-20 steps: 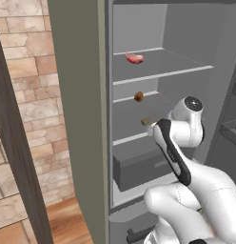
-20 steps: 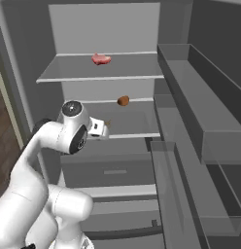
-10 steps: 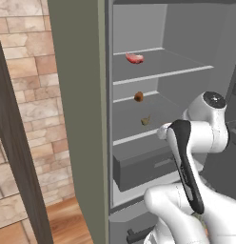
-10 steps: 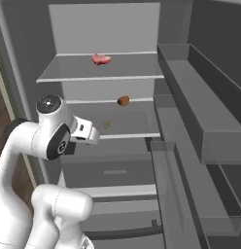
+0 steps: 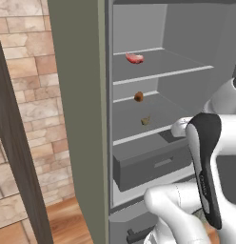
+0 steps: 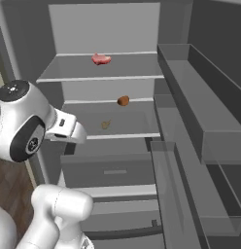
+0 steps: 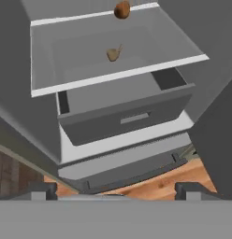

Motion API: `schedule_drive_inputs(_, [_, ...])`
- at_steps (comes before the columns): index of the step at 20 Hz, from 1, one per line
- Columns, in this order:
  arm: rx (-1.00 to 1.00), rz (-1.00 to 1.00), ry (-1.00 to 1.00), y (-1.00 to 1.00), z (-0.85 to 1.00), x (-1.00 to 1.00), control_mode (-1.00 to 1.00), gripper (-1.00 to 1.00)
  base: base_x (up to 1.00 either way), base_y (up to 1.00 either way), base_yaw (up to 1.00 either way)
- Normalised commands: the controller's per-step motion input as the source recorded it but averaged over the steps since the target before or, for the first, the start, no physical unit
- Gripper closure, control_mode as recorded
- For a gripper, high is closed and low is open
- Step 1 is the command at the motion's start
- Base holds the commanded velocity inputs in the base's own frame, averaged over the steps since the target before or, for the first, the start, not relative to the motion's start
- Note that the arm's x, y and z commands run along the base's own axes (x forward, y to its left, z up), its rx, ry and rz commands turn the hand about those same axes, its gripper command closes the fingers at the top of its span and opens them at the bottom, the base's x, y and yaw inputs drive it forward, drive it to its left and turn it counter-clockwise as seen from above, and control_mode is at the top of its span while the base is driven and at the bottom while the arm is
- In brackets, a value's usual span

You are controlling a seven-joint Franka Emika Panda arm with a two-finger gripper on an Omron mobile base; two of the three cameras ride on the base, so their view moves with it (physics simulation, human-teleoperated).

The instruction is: Transport the chicken drumstick and garlic to the fridge. Place the chicken drumstick on the rack containing meat and place the garlic on the rack containing the vegetable, ensuring meats and vegetables are on different racks.

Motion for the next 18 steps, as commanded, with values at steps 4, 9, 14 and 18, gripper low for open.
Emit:
schedule_drive_inputs(4, [-0.05,0.00,-0.08,-0.02,0.47,-0.78,-1.00,-1.00,0.00,0.00,0.00])
schedule_drive_inputs(9, [-0.03,0.00,-0.15,0.00,0.60,-0.63,-1.00,-1.00,0.00,0.00,0.00])
schedule_drive_inputs(14, [-0.02,0.00,-0.17,0.00,0.60,-0.66,-1.00,-1.00,0.00,0.00,0.00])
schedule_drive_inputs(18, [-0.01,0.00,-0.05,0.00,0.16,-0.20,1.00,-1.00,-0.67,0.01,0.00])
